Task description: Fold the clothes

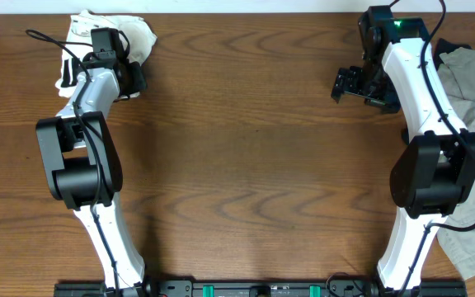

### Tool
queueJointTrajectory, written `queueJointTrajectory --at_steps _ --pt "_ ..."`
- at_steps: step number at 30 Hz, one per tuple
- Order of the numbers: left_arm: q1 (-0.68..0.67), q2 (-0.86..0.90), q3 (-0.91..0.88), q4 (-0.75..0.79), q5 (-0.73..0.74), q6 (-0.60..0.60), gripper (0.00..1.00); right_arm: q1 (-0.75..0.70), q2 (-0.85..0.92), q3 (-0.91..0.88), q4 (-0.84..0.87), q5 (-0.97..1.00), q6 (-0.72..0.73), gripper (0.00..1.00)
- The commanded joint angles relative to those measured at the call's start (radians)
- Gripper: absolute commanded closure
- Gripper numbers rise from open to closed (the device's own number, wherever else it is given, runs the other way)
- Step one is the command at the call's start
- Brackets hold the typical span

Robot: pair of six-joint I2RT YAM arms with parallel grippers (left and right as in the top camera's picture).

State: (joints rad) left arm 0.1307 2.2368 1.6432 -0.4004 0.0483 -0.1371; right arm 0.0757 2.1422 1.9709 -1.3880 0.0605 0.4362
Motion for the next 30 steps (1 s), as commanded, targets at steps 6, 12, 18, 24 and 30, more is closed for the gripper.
queueJointTrajectory --at_steps 6,12,18,24,30 --pt "0.003 0.015 -0.037 -0.006 0.019 -0.007 0.94 -0.003 -0.010 0.011 0.001 0.011 -0.003 0.01" --pt "0.003 0.034 -0.049 -0.004 0.020 -0.010 0.94 -0.003 -0.010 0.011 0.001 0.011 -0.003 0.01" --pt "0.002 0.053 -0.049 -0.002 0.069 -0.010 0.94 -0.003 -0.010 0.011 0.001 0.011 -0.003 0.01" --pt "0.001 0.052 -0.049 0.018 0.098 -0.010 0.94 -0.003 -0.010 0.011 0.000 0.011 -0.003 0.01" --pt "0.001 0.052 -0.049 0.019 0.098 -0.010 0.94 -0.003 -0.010 0.011 0.001 0.011 -0.003 0.01"
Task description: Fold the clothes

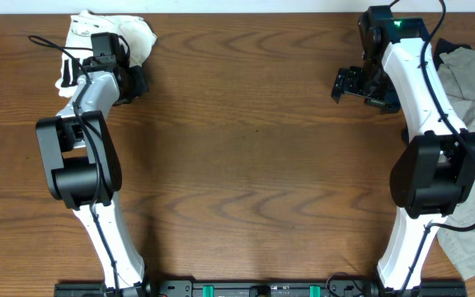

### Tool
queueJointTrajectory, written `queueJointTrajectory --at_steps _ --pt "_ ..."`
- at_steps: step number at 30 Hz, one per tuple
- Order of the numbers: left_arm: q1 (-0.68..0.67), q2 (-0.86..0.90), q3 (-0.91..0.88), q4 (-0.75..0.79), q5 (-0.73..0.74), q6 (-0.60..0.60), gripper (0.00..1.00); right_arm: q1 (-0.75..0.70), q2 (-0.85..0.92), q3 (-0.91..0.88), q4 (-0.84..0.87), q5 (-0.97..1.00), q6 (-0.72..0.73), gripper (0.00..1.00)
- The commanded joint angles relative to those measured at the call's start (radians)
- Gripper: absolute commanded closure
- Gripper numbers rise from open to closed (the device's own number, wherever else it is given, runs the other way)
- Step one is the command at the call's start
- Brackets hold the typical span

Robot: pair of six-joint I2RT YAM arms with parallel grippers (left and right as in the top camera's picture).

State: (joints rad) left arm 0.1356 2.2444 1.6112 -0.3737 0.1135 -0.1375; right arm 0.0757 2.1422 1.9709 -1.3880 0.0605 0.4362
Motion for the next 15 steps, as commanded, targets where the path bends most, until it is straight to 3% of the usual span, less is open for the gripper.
queueJointTrajectory --at_steps 1,15 --pt "-0.004 0.045 -0.017 -0.007 0.034 -0.010 0.94 -0.003 -0.010 0.011 0.001 0.011 -0.003 0.01" --pt "-0.005 -0.010 -0.017 -0.015 0.036 -0.009 0.94 -0.003 -0.010 0.011 0.001 0.011 -0.003 0.01"
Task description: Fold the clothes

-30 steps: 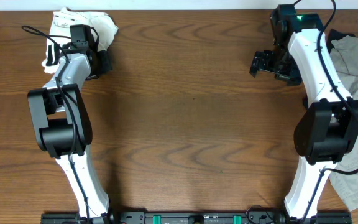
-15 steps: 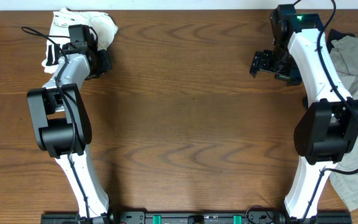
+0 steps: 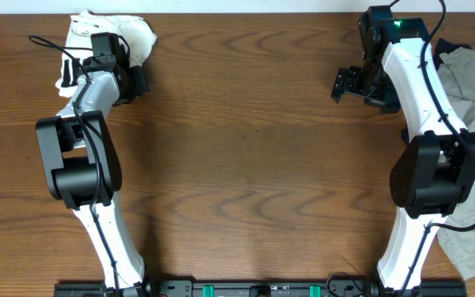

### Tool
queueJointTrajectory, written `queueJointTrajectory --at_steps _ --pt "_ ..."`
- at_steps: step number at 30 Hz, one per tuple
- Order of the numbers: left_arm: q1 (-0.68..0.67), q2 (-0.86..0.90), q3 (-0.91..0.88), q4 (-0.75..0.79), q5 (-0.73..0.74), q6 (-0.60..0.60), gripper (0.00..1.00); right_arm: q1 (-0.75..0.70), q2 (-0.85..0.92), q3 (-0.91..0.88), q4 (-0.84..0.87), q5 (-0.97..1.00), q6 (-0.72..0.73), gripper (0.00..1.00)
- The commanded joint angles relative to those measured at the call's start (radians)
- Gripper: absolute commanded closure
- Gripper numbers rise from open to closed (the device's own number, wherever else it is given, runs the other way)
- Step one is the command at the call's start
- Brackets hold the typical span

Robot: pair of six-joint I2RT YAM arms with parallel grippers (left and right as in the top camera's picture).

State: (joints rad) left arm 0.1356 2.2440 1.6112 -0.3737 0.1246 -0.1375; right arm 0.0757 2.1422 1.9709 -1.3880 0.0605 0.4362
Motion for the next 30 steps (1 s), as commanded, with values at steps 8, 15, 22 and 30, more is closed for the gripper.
queueJointTrajectory --at_steps 8,15,22,30 --pt "-0.005 -0.069 -0.017 -0.026 0.025 -0.009 0.94 -0.003 -0.010 0.011 0.001 0.011 -0.003 0.01" --pt "-0.004 -0.135 -0.017 -0.031 0.026 -0.010 0.94 -0.003 -0.010 0.011 0.001 0.011 -0.003 0.01" --pt "-0.004 -0.277 -0.017 -0.095 0.026 -0.105 0.33 -0.003 -0.010 0.011 0.001 0.011 -0.003 0.01" --pt "-0.002 -0.523 -0.017 -0.259 0.277 -0.164 0.02 -0.003 -0.010 0.011 0.001 0.011 -0.003 0.01"
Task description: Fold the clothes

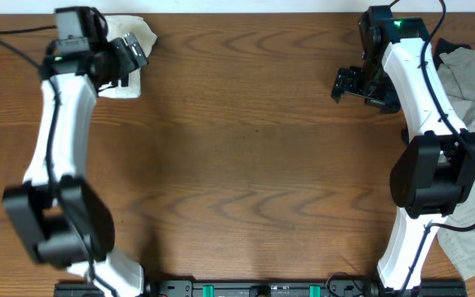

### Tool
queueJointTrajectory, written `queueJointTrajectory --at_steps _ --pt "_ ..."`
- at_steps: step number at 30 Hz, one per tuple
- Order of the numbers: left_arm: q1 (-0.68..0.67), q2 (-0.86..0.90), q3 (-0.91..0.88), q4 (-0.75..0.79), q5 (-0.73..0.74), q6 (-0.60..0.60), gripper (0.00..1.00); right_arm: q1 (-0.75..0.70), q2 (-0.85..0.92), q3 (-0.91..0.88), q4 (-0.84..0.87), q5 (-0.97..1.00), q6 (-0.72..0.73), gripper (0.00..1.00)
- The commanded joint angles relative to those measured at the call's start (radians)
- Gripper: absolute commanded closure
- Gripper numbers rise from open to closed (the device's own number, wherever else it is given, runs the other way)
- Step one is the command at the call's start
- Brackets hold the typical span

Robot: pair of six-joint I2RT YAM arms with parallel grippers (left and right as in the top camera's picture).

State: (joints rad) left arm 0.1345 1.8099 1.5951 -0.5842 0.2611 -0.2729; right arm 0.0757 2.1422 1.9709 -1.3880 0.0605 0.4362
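Note:
A white folded cloth [141, 31] lies at the table's far left corner. My left arm reaches out long over it, and the left gripper [127, 58] sits on the cloth's near side with its fingers apart; part of the cloth is hidden under it. A pile of grey-green clothes [471, 68] lies at the right edge, behind the right arm. At the far right, my right gripper [338, 85] hangs open over bare wood, left of the pile and holding nothing.
The brown wooden table [246, 157] fills the view. The grey-green pile runs down the right edge to the front corner [472, 243]. Both arm bases stand on a black rail [246, 289] at the front edge.
My left arm has changed pose: the wrist now sits at the far left corner and the gripper lies over the white cloth's near side. The right arm has not moved.
At all three earlier moments my left arm was folded with its gripper just right of the white cloth, shifting only slightly. The right gripper stayed open at the far right. Now the left arm is stretched out, with its gripper on the cloth.

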Motion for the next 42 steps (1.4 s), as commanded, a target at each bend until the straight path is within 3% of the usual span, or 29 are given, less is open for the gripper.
queueJointTrajectory --at_steps 1,14,23,32,42 --pt "0.000 -0.109 -0.001 -0.067 0.151 -0.028 0.02 -0.003 -0.010 0.011 0.001 0.011 -0.003 0.01" --pt "-0.021 -0.509 -0.010 -0.415 0.158 0.063 0.02 -0.003 -0.010 0.011 0.001 0.011 -0.003 0.01" --pt "-0.235 -0.826 -0.094 -0.453 0.225 0.050 0.02 -0.003 -0.010 0.011 0.001 0.011 -0.003 0.01" --pt "-0.288 -0.961 -0.094 -0.462 0.225 0.051 0.02 -0.003 -0.010 0.011 0.001 0.011 -0.003 0.01" --pt "-0.288 -0.974 -0.093 -0.478 0.224 0.060 0.02 -0.003 -0.010 0.011 0.001 0.011 -0.003 0.01"
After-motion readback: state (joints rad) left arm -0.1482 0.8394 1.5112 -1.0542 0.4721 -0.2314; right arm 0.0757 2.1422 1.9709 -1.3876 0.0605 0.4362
